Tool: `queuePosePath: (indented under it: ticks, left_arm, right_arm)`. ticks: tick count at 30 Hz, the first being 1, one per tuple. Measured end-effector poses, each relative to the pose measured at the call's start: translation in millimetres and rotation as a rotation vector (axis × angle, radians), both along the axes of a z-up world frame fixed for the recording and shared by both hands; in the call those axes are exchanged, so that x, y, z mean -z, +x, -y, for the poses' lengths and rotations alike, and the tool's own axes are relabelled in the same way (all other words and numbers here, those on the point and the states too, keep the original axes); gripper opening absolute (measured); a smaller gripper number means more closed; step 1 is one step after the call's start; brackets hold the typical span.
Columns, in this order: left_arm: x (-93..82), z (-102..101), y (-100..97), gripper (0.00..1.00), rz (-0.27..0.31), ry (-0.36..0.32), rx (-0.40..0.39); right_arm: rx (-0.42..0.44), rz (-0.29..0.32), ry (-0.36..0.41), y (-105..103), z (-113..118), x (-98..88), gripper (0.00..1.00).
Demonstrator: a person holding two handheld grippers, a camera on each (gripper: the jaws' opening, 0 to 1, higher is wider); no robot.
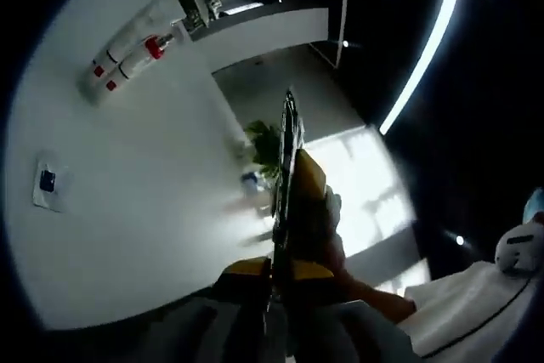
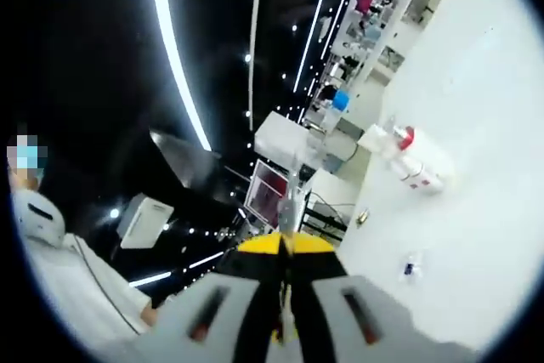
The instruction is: Arrange the skincare products in the storage area until every visible bottle or jar stands upright without overlapping.
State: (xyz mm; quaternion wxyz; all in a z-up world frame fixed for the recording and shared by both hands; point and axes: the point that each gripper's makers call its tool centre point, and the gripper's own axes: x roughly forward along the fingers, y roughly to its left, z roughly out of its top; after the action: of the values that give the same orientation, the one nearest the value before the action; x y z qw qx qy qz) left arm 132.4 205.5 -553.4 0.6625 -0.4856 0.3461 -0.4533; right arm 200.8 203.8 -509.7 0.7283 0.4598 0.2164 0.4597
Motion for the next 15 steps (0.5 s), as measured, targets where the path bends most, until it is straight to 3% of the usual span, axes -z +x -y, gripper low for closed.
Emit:
queuePosePath:
  ticks: [2,7,10,12,13,15]
  left_arm:
    - [0.5,-1,0.3,0.01,-0.016,-0.004,-0.005]
    - [-3.4,-5,0.4,0.01,0.011,-0.011,-0.025]
    - [-14.9,-8,8.5,0.02,0.067,-0.039,-0.099]
    - [-19.9,-16,21.9,0.07,0.049,-0.084,-0.197]
    - [-22.2,-18,22.7,0.05,0.003,-0.125,-0.195]
    - [-19.5,-16,17.6,0.02,0.057,-0.073,-0.155]
  right_arm:
    - [0.009,0.006,0.011,1,0,-2.3,0.02]
    - [0.014,0.027,0.011,1,-2,-6.9,0.02]
    - [0.047,0.011,0.041,7,2,-11.3,0.02]
    - [0.029,-0.002,0.036,5,-2,-9.4,0.02]
    - [0.024,0.004,0.016,3,-4,-6.7,0.02]
    - [0.027,-0.006,0.034,2,-3,-6.4,0.02]
